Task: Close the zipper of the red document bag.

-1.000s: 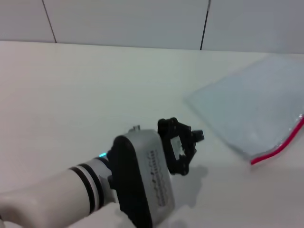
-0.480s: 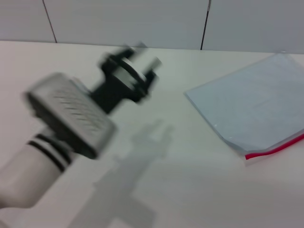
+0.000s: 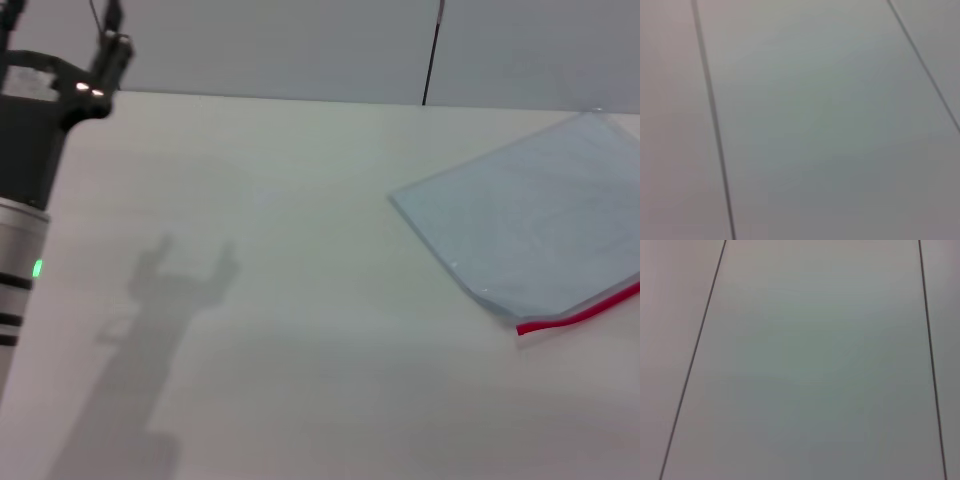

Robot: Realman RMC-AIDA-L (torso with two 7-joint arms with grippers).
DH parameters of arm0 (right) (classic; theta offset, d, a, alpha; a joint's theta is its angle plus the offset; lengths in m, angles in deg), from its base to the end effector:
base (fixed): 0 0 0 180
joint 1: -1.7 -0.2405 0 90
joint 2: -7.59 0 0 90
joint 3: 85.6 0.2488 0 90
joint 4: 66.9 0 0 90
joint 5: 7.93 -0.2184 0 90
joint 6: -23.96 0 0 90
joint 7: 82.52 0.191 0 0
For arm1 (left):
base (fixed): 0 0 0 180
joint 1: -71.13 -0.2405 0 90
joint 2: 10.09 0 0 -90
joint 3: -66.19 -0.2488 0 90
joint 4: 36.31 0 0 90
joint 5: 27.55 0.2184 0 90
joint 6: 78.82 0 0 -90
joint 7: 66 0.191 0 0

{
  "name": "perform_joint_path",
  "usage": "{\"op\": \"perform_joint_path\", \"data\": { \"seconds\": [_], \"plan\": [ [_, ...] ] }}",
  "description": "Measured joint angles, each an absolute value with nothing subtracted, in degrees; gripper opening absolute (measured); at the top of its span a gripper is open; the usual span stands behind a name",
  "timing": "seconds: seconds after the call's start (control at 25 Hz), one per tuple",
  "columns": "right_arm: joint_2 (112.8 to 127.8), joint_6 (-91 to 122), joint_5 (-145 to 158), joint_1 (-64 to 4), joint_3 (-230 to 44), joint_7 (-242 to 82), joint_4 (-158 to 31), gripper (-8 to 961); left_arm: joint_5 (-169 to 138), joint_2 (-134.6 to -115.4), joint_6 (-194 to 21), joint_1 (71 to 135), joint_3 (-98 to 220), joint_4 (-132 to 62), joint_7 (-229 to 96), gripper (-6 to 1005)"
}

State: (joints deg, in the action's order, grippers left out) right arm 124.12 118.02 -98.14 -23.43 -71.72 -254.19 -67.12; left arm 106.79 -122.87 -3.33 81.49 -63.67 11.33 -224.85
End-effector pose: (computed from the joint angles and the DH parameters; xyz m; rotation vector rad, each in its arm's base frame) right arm 0.3074 0.3485 0.0787 -1.3604 0.1486 0.8472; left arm -0.2167 0.3473 0.0376 -1.3781 -0.0812 -0.8592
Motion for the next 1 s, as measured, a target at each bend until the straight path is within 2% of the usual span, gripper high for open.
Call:
{"op": "perform_joint_path", "data": {
  "seconds": [0.04,0.2,0.4,1.0],
  "plan": [
    [124.11,118.0,-98.1,-23.4,-71.8,-254.1,-67.8,854,106.2,-123.1,-1.8,82.2,-63.7,9.3,-226.9,807],
    [124.14,118.2,-98.1,-23.3,-71.8,-253.6,-69.5,892,103.2,-124.79,3.2,85.7,-63.5,0.2,-234.9,808],
    [124.17,117.8,-98.1,-23.1,-72.0,-253.4,-70.1,892,101.4,-125.79,4.0,87.5,-63.5,-3.9,-236.9,810],
    [124.13,116.3,-97.5,-23.3,-72.1,-253.4,-70.9,892,101.2,-126.28,4.1,88.2,-63.8,-5.1,-237.1,804]
  ]
}}
